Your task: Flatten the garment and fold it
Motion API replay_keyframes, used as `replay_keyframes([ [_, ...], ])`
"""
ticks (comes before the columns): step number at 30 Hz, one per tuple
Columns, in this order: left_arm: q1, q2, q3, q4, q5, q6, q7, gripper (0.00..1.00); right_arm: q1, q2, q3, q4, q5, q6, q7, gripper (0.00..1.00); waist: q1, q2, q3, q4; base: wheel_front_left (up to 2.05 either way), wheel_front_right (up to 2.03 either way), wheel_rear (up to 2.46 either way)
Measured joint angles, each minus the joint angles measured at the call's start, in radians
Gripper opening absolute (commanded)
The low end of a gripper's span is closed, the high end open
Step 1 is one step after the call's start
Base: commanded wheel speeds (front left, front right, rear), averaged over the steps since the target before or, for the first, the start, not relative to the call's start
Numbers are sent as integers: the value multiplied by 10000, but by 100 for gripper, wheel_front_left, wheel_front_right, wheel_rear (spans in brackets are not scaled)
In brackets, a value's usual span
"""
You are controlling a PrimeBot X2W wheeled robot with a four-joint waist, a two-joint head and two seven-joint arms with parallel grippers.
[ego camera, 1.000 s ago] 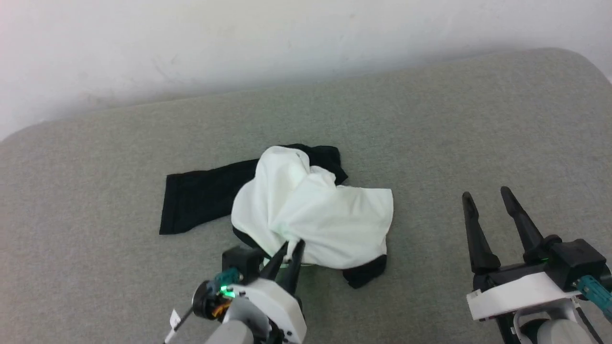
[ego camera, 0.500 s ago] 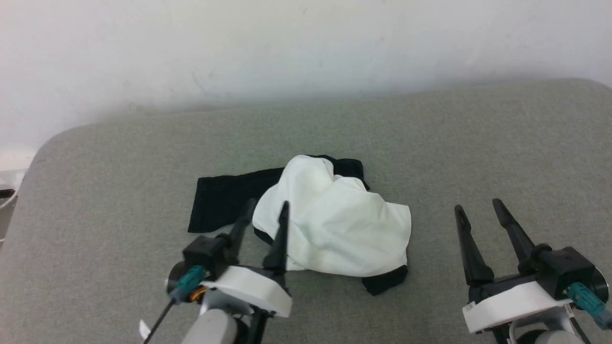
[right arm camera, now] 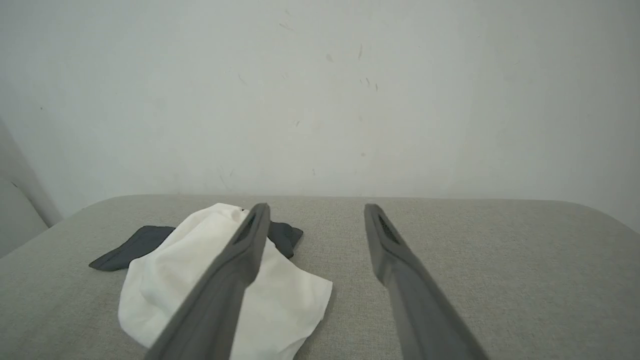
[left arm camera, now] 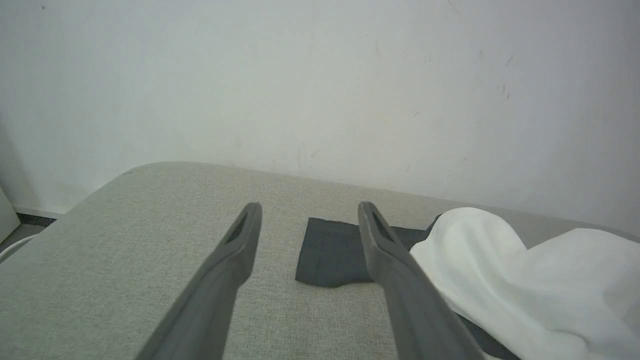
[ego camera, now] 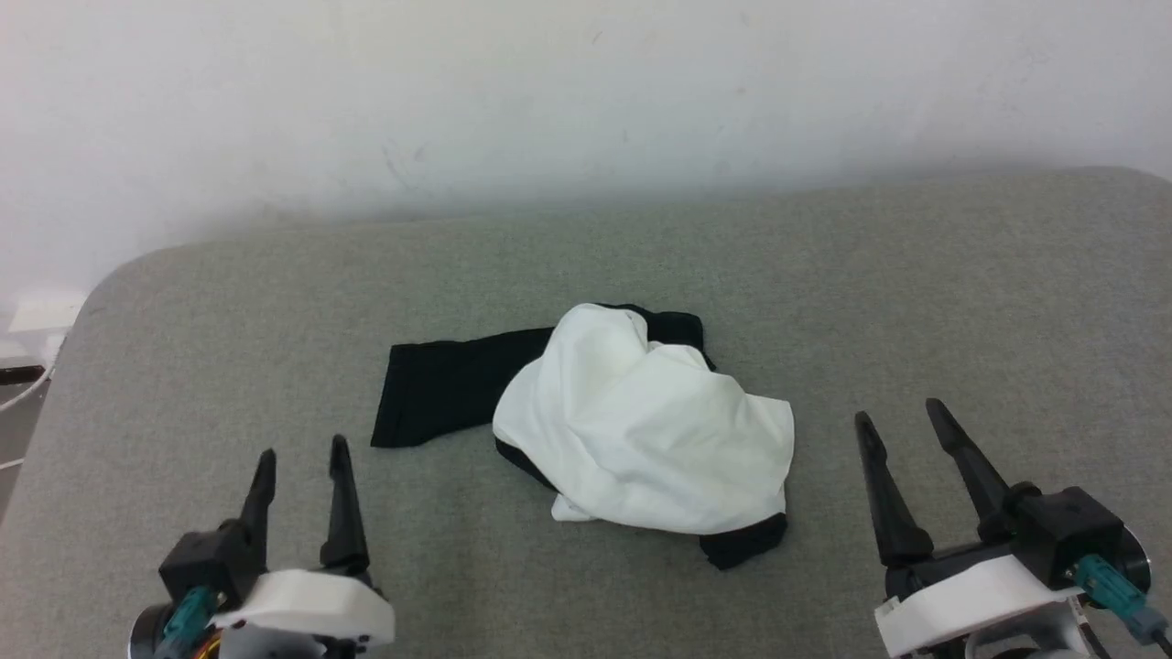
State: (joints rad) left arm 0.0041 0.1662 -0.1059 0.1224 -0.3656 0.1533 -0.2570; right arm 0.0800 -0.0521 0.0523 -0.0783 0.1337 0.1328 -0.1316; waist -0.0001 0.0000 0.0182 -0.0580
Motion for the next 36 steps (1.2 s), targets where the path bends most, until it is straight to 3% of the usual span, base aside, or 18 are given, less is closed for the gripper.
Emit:
replay_keyframes([
  [13, 5, 138, 111, -75, -2, 100, 119, 100, -27, 2, 109, -167, 35, 0, 102, 100, 1, 0, 297, 358, 0, 0, 0],
  [20, -2069, 232, -662, 771, -167, -959, 1237, 100, -188, 2, 190, -314, -29, 0, 272, 100, 2, 0, 607, 435, 0, 0, 0],
  [27, -4080, -119, -1448, 2803, -784, -1987, 3126, 100, -397, 4, 313, -314, -35, 0, 343, 100, 2, 0, 813, 108, 0, 0, 0],
  [36, -5183, -63, -2207, 5636, -1072, -2508, 5258, 100, -569, 4, 399, -31, 67, 0, 249, 100, 2, 0, 1063, -560, 0, 0, 0],
])
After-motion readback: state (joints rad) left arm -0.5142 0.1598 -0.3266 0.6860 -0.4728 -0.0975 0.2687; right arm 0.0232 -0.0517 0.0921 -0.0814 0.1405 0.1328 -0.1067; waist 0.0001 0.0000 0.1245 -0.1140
